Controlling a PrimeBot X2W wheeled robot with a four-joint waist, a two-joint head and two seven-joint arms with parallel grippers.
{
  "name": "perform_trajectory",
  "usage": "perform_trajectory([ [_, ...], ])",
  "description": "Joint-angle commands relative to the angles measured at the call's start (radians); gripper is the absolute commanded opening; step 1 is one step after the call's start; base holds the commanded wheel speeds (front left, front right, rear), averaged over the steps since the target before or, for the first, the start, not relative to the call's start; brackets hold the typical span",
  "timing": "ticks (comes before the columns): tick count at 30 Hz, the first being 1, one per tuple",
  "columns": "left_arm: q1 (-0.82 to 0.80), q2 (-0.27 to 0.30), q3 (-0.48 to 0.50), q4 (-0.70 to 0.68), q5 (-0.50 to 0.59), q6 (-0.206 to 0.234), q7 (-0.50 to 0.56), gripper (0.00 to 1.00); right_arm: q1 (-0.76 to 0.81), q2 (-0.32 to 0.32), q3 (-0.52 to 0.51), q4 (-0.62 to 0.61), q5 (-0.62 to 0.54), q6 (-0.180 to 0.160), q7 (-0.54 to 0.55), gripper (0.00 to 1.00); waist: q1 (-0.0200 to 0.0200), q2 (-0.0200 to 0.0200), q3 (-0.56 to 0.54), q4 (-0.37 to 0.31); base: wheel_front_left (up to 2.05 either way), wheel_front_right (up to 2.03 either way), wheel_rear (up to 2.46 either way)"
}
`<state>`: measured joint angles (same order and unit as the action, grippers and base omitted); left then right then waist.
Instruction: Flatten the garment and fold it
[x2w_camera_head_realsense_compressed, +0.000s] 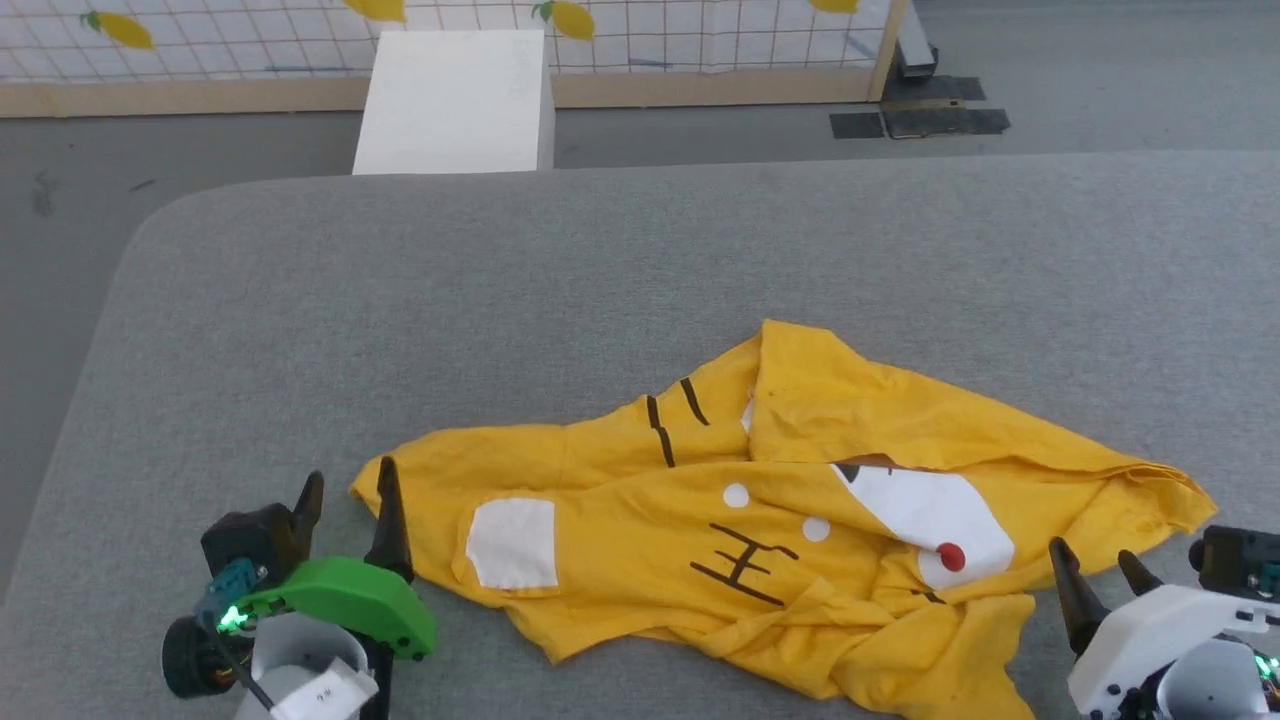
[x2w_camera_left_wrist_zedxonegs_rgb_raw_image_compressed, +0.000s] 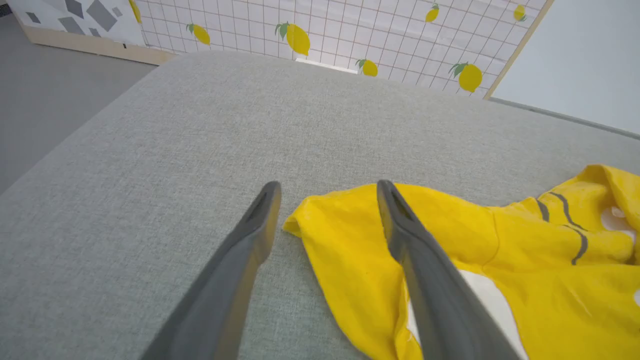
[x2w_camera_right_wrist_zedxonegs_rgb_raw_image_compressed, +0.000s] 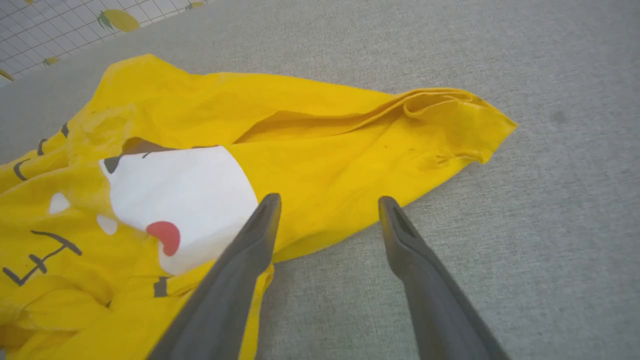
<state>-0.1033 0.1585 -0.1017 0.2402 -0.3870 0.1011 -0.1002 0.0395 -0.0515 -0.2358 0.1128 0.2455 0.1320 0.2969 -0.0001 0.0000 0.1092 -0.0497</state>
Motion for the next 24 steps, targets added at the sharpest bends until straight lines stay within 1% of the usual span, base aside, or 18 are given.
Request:
perform_trajectory([
  [1, 0.007, -0.007, -0.009, -0.012, 0.013, -0.017, -0.05, 1.0, -0.033, 0.001, -0.006, 0.015, -0.006, -0.001, 0.03, 1.0, 0.0001, 0.0, 0.016, 0.019, 0.0, 0.0, 0.0],
  [3, 0.005, -0.014, -0.025, -0.019, 0.028, -0.033, -0.103, 1.0, -0.057, 0.001, -0.019, 0.049, -0.011, -0.001, 0.087, 1.0, 0.0001, 0.0, 0.025, 0.031, 0.0, 0.0, 0.0],
  [5, -0.001, -0.024, -0.037, -0.028, 0.039, -0.045, -0.133, 1.0, -0.083, 0.001, -0.031, 0.081, -0.018, -0.001, 0.143, 1.0, 0.0001, 0.0, 0.036, 0.044, 0.0, 0.0, 0.0],
  [9, -0.017, -0.044, -0.056, -0.04, 0.062, -0.063, -0.156, 1.0, -0.13, 0.001, -0.042, 0.131, -0.028, -0.001, 0.254, 1.0, 0.0001, 0.0, 0.057, 0.071, 0.0, 0.0, 0.0],
  [10, -0.021, -0.048, -0.058, -0.039, 0.065, -0.066, -0.158, 1.0, -0.137, 0.001, -0.044, 0.141, -0.038, -0.001, 0.284, 0.98, 0.0001, 0.0, 0.061, 0.076, 0.0, 0.0, 0.0],
  [11, -0.025, -0.053, -0.06, -0.037, 0.069, -0.069, -0.159, 1.0, -0.143, 0.001, -0.042, 0.15, -0.053, -0.001, 0.325, 0.6, 0.0001, 0.0, 0.067, 0.084, 0.0, 0.0, 0.0],
  [13, -0.033, -0.061, -0.061, -0.034, 0.074, -0.073, -0.161, 1.0, -0.163, 0.001, -0.04, 0.144, -0.065, -0.001, 0.371, 0.0, 0.0001, 0.0, 0.076, 0.097, 0.0, 0.0, 0.0],
  [15, -0.041, -0.068, -0.058, -0.041, 0.08, -0.077, -0.161, 1.0, -0.197, 0.001, -0.049, 0.119, -0.092, -0.001, 0.372, 0.0, 0.0001, 0.0, 0.087, 0.108, 0.0, 0.0, 0.0],
  [18, -0.049, -0.077, -0.053, -0.049, 0.089, -0.084, -0.161, 1.0, -0.27, -0.009, -0.06, 0.089, -0.153, -0.001, 0.345, 0.0, 0.0001, 0.0, 0.102, 0.123, 0.0, 0.0, 0.0],
  [21, -0.057, -0.086, -0.052, -0.05, 0.097, -0.09, -0.161, 1.0, -0.378, -0.045, -0.045, 0.085, -0.194, -0.001, 0.308, 0.0, 0.0001, 0.0, 0.117, 0.142, 0.0, 0.0, 0.0],
  [24, -0.068, -0.092, -0.052, -0.048, 0.101, -0.097, -0.161, 1.0, -0.496, -0.093, 0.002, 0.113, -0.229, -0.001, 0.26, 0.0, 0.0001, 0.0, 0.134, 0.16, 0.0, 0.0, 0.0],
])
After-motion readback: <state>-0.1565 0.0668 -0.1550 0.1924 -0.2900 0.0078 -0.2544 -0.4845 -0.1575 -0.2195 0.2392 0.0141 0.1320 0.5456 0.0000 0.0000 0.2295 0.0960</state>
